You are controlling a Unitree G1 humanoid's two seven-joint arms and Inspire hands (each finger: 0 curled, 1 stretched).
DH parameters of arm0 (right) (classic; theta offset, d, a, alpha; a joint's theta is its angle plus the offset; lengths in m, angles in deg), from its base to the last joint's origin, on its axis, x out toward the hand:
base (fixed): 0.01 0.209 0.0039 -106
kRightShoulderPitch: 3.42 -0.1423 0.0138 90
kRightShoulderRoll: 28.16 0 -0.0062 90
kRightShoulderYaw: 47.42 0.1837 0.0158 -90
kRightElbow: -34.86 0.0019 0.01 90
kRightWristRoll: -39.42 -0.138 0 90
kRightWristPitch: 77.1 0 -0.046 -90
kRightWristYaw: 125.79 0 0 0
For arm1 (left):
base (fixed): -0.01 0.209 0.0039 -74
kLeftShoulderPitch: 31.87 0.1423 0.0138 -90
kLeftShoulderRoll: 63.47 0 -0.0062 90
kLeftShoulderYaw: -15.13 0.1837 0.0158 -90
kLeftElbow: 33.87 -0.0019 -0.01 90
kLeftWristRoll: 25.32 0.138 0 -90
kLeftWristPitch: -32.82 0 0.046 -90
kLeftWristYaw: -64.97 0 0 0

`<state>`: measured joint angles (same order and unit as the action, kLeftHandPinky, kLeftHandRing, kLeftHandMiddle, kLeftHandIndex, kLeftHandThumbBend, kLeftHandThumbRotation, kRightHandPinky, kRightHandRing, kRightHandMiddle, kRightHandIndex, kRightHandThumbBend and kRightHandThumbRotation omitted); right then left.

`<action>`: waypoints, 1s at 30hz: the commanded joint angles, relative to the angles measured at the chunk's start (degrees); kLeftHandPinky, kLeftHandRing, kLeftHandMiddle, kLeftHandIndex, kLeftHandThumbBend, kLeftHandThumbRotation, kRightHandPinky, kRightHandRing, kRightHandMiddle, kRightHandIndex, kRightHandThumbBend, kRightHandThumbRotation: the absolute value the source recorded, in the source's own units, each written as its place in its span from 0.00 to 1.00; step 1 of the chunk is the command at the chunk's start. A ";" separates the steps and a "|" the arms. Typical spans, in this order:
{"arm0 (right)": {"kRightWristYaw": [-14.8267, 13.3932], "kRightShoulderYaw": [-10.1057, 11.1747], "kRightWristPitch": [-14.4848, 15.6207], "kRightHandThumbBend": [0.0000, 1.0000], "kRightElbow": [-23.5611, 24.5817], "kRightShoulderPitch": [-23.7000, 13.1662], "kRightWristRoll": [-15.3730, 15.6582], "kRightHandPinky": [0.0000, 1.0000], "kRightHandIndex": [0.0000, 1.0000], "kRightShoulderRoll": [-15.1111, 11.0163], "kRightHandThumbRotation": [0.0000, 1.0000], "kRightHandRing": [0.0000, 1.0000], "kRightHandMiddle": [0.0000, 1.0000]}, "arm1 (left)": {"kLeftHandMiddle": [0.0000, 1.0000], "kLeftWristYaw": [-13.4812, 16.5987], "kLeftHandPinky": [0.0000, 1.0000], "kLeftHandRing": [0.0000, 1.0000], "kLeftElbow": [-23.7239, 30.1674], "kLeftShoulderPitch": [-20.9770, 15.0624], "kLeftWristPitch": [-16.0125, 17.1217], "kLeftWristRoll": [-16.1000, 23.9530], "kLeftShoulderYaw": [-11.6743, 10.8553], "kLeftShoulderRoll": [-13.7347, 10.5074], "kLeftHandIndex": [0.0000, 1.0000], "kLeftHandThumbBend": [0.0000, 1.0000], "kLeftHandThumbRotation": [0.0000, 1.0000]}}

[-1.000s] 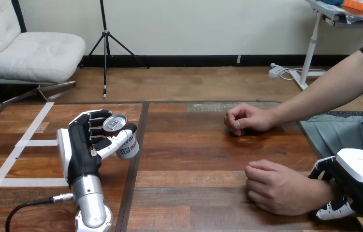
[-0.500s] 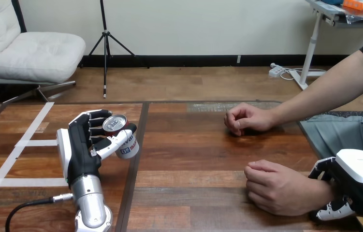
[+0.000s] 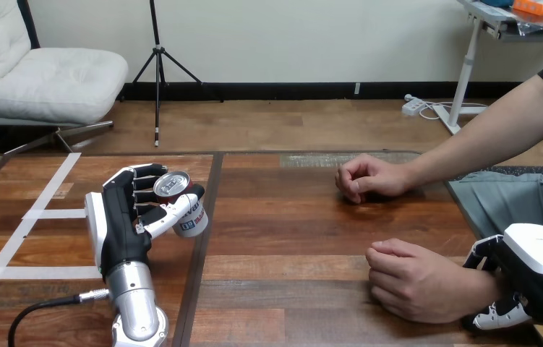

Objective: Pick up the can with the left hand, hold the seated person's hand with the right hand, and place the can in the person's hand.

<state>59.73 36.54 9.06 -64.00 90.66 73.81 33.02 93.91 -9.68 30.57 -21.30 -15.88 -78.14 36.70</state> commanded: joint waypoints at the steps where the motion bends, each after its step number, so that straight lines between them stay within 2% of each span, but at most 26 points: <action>1: 0.53 -0.71 0.89 0.73 -2.52 0.74 -0.65 0.38 0.56 2.05 0.00 0.46 0.53 | 0.53 -0.19 0.44 0.51 3.60 -4.83 1.58 -0.41 -0.52 -0.57 0.53 0.65 0.00; 21: 0.45 -0.16 0.55 0.70 -1.92 0.85 -0.93 0.36 0.55 1.45 0.00 0.45 0.52 | 0.53 -0.08 0.44 0.51 3.44 -4.64 1.52 -0.18 -0.06 -0.66 0.53 0.65 0.00; 30: -0.58 -0.07 0.23 0.68 -1.91 0.92 -0.44 0.36 0.54 1.39 0.00 0.44 0.51 | 0.53 0.17 0.44 0.51 3.38 -4.67 1.69 -0.13 -0.02 -0.60 0.53 0.65 0.00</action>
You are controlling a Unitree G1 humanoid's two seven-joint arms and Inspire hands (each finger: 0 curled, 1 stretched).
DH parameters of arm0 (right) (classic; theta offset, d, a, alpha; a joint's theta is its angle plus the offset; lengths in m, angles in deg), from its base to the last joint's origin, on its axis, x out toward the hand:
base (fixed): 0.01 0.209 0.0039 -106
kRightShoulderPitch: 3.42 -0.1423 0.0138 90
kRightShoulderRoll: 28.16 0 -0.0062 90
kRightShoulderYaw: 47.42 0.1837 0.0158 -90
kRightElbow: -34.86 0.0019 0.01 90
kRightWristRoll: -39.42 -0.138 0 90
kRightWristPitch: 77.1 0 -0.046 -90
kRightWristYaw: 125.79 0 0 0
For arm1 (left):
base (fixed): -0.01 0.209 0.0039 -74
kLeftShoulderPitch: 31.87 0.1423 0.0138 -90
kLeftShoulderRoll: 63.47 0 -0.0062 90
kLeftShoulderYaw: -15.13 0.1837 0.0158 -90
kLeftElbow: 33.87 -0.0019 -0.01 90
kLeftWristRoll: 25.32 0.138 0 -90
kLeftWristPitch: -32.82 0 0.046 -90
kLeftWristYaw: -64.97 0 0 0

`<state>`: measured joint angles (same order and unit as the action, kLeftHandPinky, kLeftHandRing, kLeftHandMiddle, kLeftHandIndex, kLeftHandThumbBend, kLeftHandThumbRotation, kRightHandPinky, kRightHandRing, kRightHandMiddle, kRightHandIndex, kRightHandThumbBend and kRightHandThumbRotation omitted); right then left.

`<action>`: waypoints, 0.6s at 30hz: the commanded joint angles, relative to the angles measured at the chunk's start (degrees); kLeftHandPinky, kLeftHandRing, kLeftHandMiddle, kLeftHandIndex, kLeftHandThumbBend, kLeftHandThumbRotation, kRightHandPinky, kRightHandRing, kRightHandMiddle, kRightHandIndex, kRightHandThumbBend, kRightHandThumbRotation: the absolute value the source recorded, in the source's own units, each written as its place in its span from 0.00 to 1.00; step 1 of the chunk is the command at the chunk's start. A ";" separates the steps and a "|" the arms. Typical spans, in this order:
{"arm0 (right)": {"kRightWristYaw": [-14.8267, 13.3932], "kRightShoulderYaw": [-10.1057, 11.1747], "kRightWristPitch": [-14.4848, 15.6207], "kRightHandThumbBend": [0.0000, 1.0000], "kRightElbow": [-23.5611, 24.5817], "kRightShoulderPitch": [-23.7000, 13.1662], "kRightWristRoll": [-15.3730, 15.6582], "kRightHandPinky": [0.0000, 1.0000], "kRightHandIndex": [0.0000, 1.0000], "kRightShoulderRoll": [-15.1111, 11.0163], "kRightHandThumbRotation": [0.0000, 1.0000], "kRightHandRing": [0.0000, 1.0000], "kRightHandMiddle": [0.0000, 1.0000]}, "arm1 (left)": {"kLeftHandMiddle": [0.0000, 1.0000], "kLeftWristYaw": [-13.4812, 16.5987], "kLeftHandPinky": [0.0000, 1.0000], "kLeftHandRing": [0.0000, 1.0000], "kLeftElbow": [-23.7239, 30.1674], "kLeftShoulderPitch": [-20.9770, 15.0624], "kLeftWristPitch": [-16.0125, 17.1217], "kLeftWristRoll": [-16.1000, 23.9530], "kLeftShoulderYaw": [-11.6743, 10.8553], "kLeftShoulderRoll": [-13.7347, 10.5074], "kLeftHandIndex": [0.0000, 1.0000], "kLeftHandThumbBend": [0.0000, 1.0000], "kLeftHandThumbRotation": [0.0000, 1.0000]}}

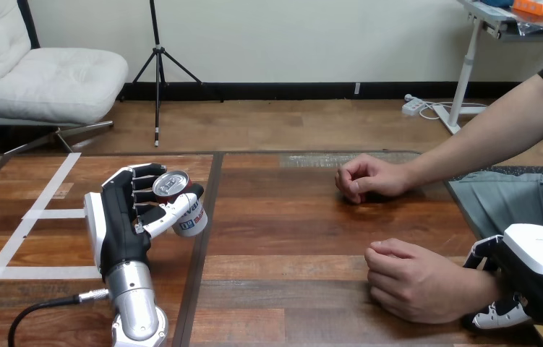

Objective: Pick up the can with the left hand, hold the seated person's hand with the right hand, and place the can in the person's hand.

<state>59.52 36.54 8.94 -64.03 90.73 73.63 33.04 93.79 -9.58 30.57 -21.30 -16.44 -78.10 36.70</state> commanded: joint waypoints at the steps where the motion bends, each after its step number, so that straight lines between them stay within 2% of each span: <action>1: -0.54 -0.05 0.30 0.68 -1.86 0.89 -0.21 0.36 0.54 1.38 0.00 0.45 0.51 | 0.53 0.39 0.44 0.51 3.26 -4.68 1.64 0.47 -0.04 -0.61 0.53 0.65 0.00; 18: -0.45 0.12 0.03 0.70 -1.85 0.86 -0.76 0.38 0.55 1.31 0.00 0.46 0.52 | 0.53 0.54 0.44 0.50 3.37 -4.75 0.88 0.31 -0.12 -0.42 0.53 0.66 0.00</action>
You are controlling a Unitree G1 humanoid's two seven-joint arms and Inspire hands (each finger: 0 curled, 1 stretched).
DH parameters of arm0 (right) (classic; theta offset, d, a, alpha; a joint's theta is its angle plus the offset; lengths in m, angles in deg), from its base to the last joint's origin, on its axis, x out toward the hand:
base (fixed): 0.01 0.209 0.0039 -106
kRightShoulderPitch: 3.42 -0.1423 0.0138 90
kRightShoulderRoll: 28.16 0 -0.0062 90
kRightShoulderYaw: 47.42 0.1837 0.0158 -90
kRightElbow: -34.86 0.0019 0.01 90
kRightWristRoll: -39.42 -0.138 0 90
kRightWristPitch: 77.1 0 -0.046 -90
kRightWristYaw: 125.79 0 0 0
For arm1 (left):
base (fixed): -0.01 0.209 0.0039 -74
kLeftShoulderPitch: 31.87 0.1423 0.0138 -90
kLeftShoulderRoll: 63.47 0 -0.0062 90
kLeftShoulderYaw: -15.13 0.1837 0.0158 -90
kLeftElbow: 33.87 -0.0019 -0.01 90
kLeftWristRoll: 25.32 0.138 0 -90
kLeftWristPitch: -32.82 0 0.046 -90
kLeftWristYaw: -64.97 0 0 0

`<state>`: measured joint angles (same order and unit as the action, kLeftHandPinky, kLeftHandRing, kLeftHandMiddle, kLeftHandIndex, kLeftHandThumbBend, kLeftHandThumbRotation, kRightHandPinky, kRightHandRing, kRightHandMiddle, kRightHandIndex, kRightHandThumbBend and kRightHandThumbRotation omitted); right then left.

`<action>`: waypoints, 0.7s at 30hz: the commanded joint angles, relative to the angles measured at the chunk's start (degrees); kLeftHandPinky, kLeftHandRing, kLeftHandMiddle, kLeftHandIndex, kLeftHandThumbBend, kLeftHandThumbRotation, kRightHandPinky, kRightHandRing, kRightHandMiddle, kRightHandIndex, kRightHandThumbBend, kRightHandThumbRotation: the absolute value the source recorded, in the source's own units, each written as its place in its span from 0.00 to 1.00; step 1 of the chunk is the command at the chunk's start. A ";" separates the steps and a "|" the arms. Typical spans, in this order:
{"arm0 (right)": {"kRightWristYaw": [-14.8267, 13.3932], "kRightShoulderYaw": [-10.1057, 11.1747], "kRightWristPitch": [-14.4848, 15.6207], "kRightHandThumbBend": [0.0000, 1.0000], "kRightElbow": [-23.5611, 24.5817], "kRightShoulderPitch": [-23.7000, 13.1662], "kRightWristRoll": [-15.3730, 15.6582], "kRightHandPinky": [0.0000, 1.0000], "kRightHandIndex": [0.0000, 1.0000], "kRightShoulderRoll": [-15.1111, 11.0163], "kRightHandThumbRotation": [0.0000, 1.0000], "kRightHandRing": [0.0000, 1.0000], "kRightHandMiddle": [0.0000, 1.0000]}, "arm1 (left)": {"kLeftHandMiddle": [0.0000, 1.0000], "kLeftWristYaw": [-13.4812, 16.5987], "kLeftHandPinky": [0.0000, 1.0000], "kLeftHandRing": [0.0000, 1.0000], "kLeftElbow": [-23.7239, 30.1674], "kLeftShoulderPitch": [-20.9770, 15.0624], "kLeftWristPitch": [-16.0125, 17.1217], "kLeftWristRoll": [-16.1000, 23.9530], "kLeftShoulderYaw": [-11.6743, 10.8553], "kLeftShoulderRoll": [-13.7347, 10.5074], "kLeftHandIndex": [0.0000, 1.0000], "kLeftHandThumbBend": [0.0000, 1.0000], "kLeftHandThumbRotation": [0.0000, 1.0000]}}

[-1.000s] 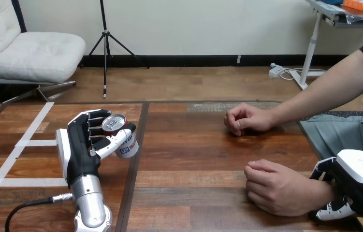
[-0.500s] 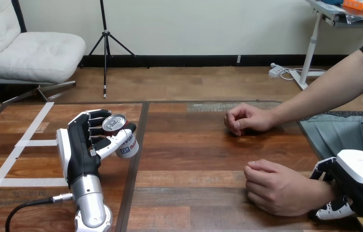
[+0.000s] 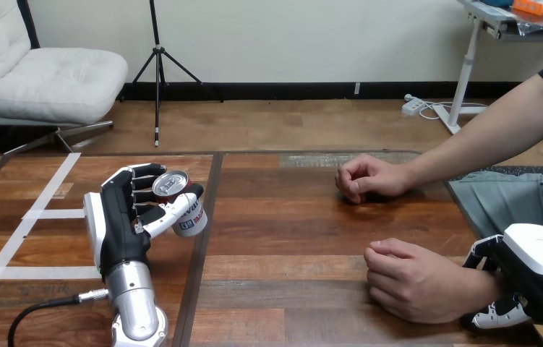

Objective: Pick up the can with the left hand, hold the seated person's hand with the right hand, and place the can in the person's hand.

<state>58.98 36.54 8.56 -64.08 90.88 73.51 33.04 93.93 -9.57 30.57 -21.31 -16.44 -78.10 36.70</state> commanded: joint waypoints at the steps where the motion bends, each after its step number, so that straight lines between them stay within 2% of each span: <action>1: 0.19 0.09 0.56 0.70 -1.66 0.71 -0.53 0.38 0.55 1.24 0.00 0.46 0.53 | 0.53 0.42 0.44 0.50 3.35 -4.75 0.90 0.33 -0.12 -0.43 0.53 0.66 0.00; 9: 0.48 0.23 1.55 0.70 -1.14 0.66 -0.39 0.37 0.55 1.37 0.00 0.45 0.51 | 0.53 0.37 0.43 0.50 3.33 -4.73 0.98 0.34 -0.10 -0.43 0.53 0.66 0.00; 21: 0.18 0.55 1.17 0.71 -1.20 0.60 -0.67 0.38 0.55 1.26 0.00 0.45 0.52 | 0.54 0.05 0.44 0.51 3.21 -4.77 1.43 0.17 -0.15 -0.38 0.53 0.65 0.00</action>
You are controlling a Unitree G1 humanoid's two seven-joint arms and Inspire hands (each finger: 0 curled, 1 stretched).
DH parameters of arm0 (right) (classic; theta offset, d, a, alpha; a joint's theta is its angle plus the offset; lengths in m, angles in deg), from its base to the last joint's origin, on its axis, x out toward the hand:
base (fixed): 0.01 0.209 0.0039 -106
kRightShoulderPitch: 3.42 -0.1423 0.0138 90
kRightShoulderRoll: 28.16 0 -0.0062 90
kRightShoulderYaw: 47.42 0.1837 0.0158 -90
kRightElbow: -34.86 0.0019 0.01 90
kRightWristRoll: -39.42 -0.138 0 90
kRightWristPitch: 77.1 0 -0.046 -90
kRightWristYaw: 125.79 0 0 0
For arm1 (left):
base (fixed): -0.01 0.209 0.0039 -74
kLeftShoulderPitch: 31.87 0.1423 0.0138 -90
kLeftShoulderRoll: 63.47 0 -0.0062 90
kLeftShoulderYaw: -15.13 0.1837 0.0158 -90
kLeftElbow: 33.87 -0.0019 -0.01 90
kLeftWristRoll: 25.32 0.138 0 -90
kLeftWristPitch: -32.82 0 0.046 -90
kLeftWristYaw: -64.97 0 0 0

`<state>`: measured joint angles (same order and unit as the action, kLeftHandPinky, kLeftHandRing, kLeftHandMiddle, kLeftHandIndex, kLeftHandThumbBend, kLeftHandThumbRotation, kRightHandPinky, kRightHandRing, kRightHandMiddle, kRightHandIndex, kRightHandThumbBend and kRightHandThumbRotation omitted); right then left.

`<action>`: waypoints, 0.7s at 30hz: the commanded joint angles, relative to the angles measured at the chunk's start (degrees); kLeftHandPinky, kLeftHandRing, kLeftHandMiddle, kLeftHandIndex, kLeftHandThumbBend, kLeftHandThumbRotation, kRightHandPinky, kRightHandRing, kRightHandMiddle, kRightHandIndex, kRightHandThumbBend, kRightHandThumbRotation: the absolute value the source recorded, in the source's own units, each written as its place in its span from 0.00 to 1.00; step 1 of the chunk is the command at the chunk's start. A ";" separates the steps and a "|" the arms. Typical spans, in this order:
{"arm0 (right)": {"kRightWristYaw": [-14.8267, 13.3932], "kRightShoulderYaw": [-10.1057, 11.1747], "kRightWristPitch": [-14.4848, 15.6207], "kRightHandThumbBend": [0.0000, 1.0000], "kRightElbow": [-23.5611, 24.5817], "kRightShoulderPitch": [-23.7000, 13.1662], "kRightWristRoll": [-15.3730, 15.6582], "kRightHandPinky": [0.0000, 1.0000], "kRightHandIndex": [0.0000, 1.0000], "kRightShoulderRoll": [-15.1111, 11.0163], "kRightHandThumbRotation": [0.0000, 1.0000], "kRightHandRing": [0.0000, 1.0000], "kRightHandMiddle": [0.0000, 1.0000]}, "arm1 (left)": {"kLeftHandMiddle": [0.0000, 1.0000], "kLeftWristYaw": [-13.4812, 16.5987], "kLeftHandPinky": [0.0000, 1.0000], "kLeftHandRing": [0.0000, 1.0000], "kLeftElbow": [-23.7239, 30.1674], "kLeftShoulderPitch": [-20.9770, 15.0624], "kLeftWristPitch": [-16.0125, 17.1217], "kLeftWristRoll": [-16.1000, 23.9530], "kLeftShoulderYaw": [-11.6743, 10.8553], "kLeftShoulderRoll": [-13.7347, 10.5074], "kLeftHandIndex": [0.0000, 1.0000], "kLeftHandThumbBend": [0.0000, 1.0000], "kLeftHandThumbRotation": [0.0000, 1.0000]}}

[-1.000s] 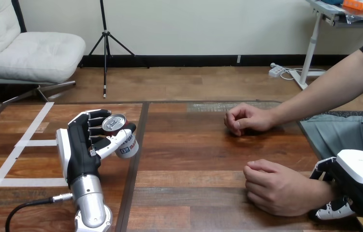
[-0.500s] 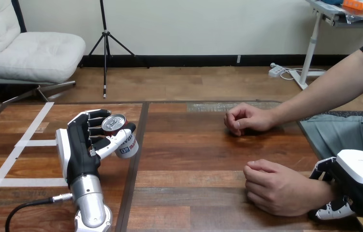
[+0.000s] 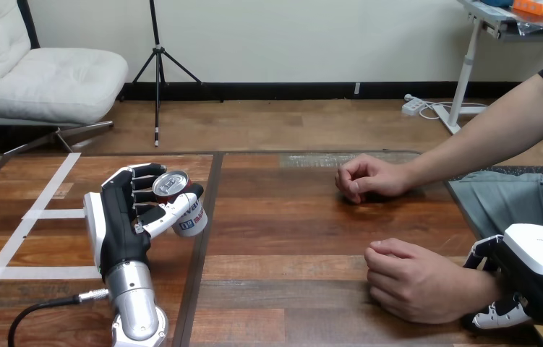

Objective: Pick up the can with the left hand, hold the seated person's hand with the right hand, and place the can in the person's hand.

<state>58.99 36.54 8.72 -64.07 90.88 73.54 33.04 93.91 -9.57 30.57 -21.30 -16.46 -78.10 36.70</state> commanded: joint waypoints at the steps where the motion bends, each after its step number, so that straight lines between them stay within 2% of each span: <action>1: 0.13 0.68 0.87 0.71 -1.14 0.66 -0.90 0.38 0.55 1.28 0.00 0.46 0.52 | 0.54 0.09 0.44 0.51 3.22 -4.78 1.44 0.16 -0.17 -0.35 0.53 0.65 0.00; 15: 0.05 1.07 1.30 0.73 0.14 1.12 -0.90 0.41 0.55 0.89 0.00 0.48 0.54 | 0.54 -0.07 0.44 0.51 3.30 -4.93 0.57 -0.26 -0.28 -0.11 0.53 0.66 0.00; 21: -0.31 1.13 1.08 0.74 0.20 1.09 -0.71 0.41 0.55 0.72 0.00 0.49 0.54 | 0.53 0.25 0.44 0.51 3.25 -4.81 1.29 0.12 -0.01 -0.19 0.53 0.66 0.00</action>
<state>58.97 36.57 9.05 -63.73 91.09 73.17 33.04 93.85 -9.56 30.57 -21.35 -16.81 -78.11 36.72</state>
